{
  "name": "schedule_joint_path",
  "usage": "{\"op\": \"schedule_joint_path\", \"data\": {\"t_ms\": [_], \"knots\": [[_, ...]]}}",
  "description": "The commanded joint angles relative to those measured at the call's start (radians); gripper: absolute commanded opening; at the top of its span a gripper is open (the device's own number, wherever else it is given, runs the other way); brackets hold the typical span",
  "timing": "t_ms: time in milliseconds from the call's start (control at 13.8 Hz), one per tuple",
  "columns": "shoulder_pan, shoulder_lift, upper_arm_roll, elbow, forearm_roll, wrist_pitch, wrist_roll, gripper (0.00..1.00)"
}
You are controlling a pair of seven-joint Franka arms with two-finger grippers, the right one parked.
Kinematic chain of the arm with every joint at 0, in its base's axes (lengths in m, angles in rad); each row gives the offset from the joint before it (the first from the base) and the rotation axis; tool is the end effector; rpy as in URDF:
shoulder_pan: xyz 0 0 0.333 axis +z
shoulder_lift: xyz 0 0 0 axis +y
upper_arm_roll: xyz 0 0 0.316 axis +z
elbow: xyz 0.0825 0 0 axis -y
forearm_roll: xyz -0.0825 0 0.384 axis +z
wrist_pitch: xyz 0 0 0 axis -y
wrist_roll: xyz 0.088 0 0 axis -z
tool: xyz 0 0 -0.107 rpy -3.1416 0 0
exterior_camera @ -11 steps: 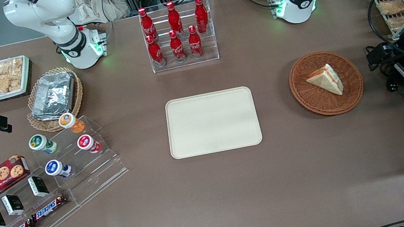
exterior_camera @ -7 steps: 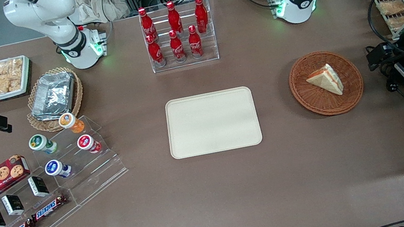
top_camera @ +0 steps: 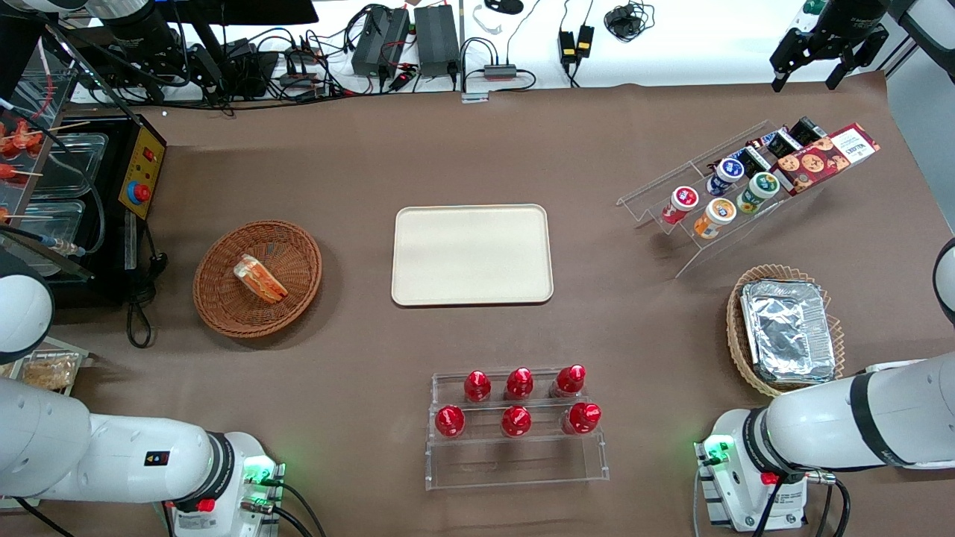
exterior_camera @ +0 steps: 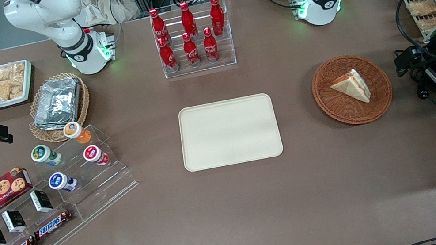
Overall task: Place sandwich from basket to tray
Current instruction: 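Move the left gripper over the wicker basket toward the sandwich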
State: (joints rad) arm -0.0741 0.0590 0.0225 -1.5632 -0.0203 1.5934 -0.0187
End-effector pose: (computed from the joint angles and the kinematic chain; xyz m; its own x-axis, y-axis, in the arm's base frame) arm 0.5727 -0.0321 0.5968 0.9990 -0.0324 -0.0291 -0.0319 -0.9993 0.0184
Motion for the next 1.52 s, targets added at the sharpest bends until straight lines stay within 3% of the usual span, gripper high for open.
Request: {"op": "schedule_joint_path", "data": {"t_ms": [0,724,1013,1447], "knots": [[0.004,0.001,-0.003,0.017,-0.009,-0.016,0.000,1.00],[0.008,-0.050,0.001,-0.063,-0.009,-0.079,-0.066,1.00],[0.010,-0.137,0.002,-0.237,-0.026,0.006,-0.075,1.00],[0.013,-0.269,0.005,-0.564,-0.053,0.203,-0.280,1.00]]}}
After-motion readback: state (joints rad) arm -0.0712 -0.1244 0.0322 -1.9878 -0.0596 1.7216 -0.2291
